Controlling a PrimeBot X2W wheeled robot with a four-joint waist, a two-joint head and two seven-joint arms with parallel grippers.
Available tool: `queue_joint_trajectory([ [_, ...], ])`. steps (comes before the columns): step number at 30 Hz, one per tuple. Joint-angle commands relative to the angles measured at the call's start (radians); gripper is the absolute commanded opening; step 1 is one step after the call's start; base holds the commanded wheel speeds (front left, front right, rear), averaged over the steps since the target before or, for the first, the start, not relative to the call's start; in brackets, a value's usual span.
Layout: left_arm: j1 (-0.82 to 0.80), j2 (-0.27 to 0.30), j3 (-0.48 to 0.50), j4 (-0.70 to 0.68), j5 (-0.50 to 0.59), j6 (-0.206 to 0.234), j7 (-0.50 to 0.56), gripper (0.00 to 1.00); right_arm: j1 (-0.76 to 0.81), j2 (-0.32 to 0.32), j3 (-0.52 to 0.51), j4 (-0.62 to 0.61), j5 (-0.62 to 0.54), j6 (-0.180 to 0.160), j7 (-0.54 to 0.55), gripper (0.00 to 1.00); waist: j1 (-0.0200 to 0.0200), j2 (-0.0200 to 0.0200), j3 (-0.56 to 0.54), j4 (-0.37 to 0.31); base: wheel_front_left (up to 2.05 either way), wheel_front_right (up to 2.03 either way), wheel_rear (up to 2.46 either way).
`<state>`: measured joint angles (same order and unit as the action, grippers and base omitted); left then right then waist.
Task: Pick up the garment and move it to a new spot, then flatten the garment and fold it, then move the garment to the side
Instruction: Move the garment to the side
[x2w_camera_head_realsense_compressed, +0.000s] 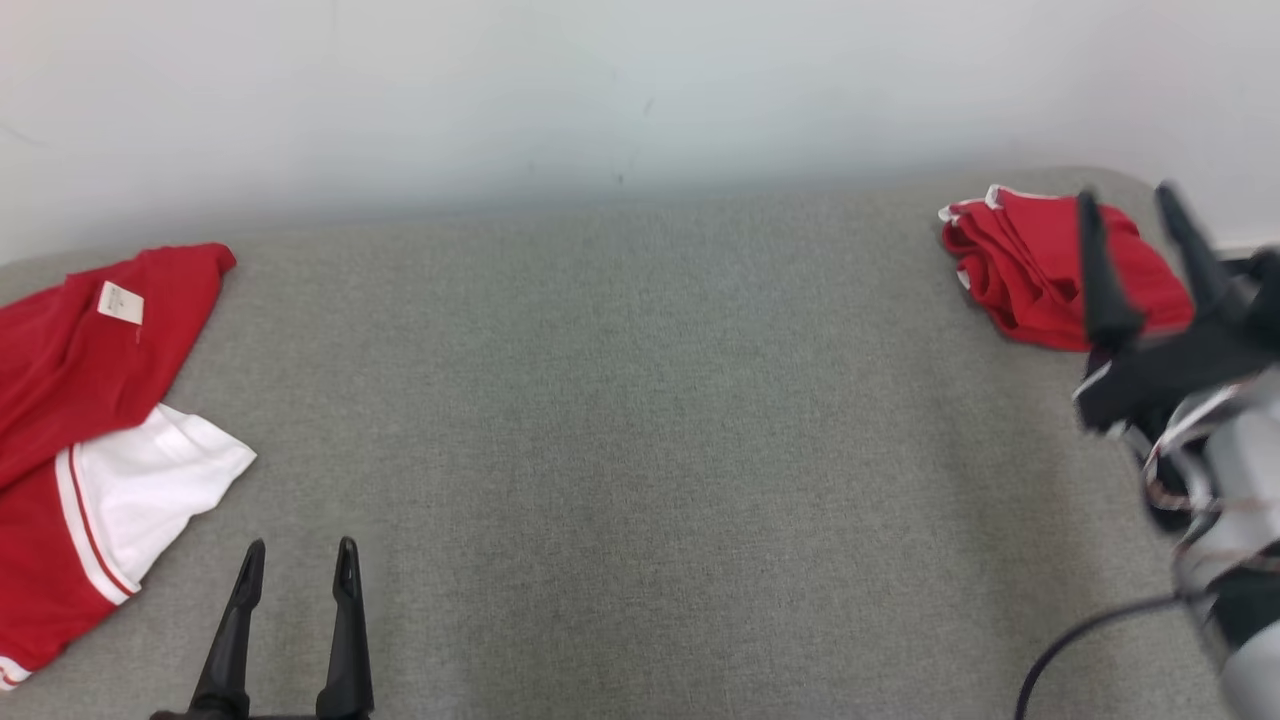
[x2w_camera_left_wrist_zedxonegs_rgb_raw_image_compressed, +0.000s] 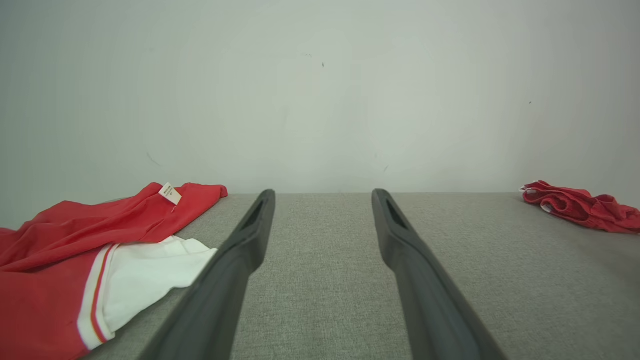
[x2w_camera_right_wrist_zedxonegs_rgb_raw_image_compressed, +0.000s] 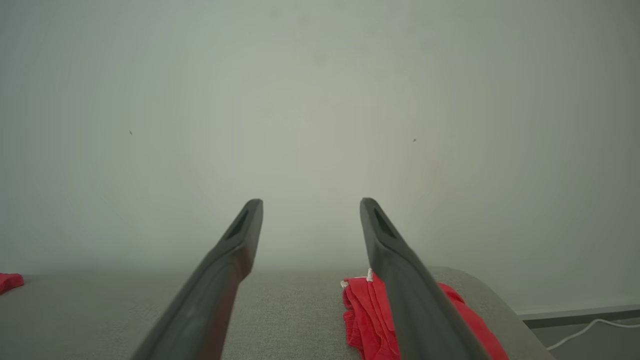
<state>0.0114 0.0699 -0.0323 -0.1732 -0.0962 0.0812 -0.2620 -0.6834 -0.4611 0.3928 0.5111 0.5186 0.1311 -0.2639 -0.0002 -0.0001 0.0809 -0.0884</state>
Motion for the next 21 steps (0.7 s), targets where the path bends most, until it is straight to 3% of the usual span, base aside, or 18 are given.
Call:
queue_joint_trajectory([
  [1, 0.017, 0.000, 0.006, 0.004, -0.012, 0.001, -0.004, 1.00, 0.019, 0.008, -0.005, -0.010, -0.008, -0.001, -0.001, 1.00, 0.0002, 0.0001, -0.022, 0.003, 0.00, 0.00, 0.00],
  [12, 0.036, -0.007, 0.015, 0.042, -0.017, -0.003, -0.004, 1.00, 0.345, 0.185, -0.221, -0.253, -0.171, -0.001, -0.001, 1.00, 0.0002, 0.0001, -0.077, 0.036, 0.00, 0.00, 0.00],
  [21, 0.055, -0.014, 0.025, 0.055, -0.026, -0.001, -0.004, 1.00, 0.545, 0.286, -0.264, -0.351, -0.294, -0.001, -0.001, 1.00, 0.0002, 0.0001, -0.107, 0.061, 0.00, 0.00, 0.00],
])
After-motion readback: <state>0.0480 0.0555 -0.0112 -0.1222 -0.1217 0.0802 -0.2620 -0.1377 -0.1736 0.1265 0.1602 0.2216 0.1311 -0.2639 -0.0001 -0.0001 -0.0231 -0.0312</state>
